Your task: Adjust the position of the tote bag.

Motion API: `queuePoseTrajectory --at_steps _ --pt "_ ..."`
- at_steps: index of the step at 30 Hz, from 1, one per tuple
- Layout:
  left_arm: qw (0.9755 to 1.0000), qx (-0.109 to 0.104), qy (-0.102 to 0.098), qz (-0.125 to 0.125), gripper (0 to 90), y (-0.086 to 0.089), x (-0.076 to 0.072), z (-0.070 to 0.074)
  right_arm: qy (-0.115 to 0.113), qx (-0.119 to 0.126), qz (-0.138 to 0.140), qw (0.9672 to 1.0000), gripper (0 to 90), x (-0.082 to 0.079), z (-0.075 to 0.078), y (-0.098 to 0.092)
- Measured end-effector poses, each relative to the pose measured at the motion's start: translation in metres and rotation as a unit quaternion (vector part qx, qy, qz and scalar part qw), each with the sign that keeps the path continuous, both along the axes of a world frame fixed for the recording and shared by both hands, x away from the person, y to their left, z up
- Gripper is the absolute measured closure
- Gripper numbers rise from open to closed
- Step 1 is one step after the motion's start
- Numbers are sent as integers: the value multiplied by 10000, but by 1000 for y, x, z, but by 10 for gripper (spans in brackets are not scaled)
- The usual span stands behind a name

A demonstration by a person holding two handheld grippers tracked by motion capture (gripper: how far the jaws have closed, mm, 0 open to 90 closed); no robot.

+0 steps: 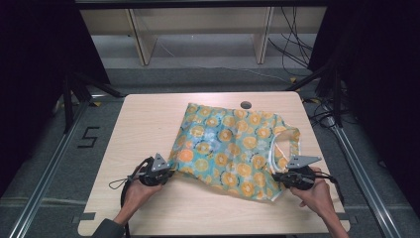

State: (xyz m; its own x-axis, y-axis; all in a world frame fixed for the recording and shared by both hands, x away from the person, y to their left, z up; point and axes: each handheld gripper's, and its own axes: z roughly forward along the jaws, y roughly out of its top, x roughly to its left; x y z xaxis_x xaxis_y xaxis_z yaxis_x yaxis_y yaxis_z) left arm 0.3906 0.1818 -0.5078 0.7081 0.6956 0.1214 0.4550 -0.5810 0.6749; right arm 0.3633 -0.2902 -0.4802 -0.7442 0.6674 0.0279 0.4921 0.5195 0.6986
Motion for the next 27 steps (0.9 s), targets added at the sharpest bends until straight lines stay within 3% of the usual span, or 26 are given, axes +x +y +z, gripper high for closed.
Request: queuePoseTrajectory --at_steps 7,9,10,12,15,16,19,20,22,23,25,26,27 --pt "9996 6 -24 268 860 6 31 1 10 228 317 9992 892 -19 5 17" --pt "9993 44 -57 360 861 5 50 3 22 55 506 9987 891 -26 5 29" --pt "9993 44 -57 360 860 5 50 3 22 55 506 9987 891 -26 5 29" --pt "9988 -30 16 483 859 6 63 3 89 290 663 9973 892 -29 5 35" --pt "9973 -241 1 698 852 7 79 1 24 228 783 9967 891 -33 7 41" --pt "9955 -326 -37 884 845 5 88 -1 45 367 834 9958 891 -37 7 49" --pt "9955 -232 -69 917 826 0 98 0 178 444 1022 9936 891 -38 4 54" --pt "9954 -238 -65 930 805 1 100 2 337 458 959 9938 891 -41 2 55" --pt "9950 -256 -39 968 735 3 100 4 277 395 1008 9937 889 -40 1 56" --pt "9937 -370 38 1058 735 6 98 6 314 418 1016 9934 884 -40 1 57" --pt "9927 -434 92 1124 613 10 88 10 294 435 1028 9933 845 -39 1 56" --pt "9928 -379 84 1137 497 11 79 12 259 447 1020 9934 789 -39 2 55" --pt "9924 -323 75 1188 443 12 69 15 318 421 999 9936 646 -36 7 51"
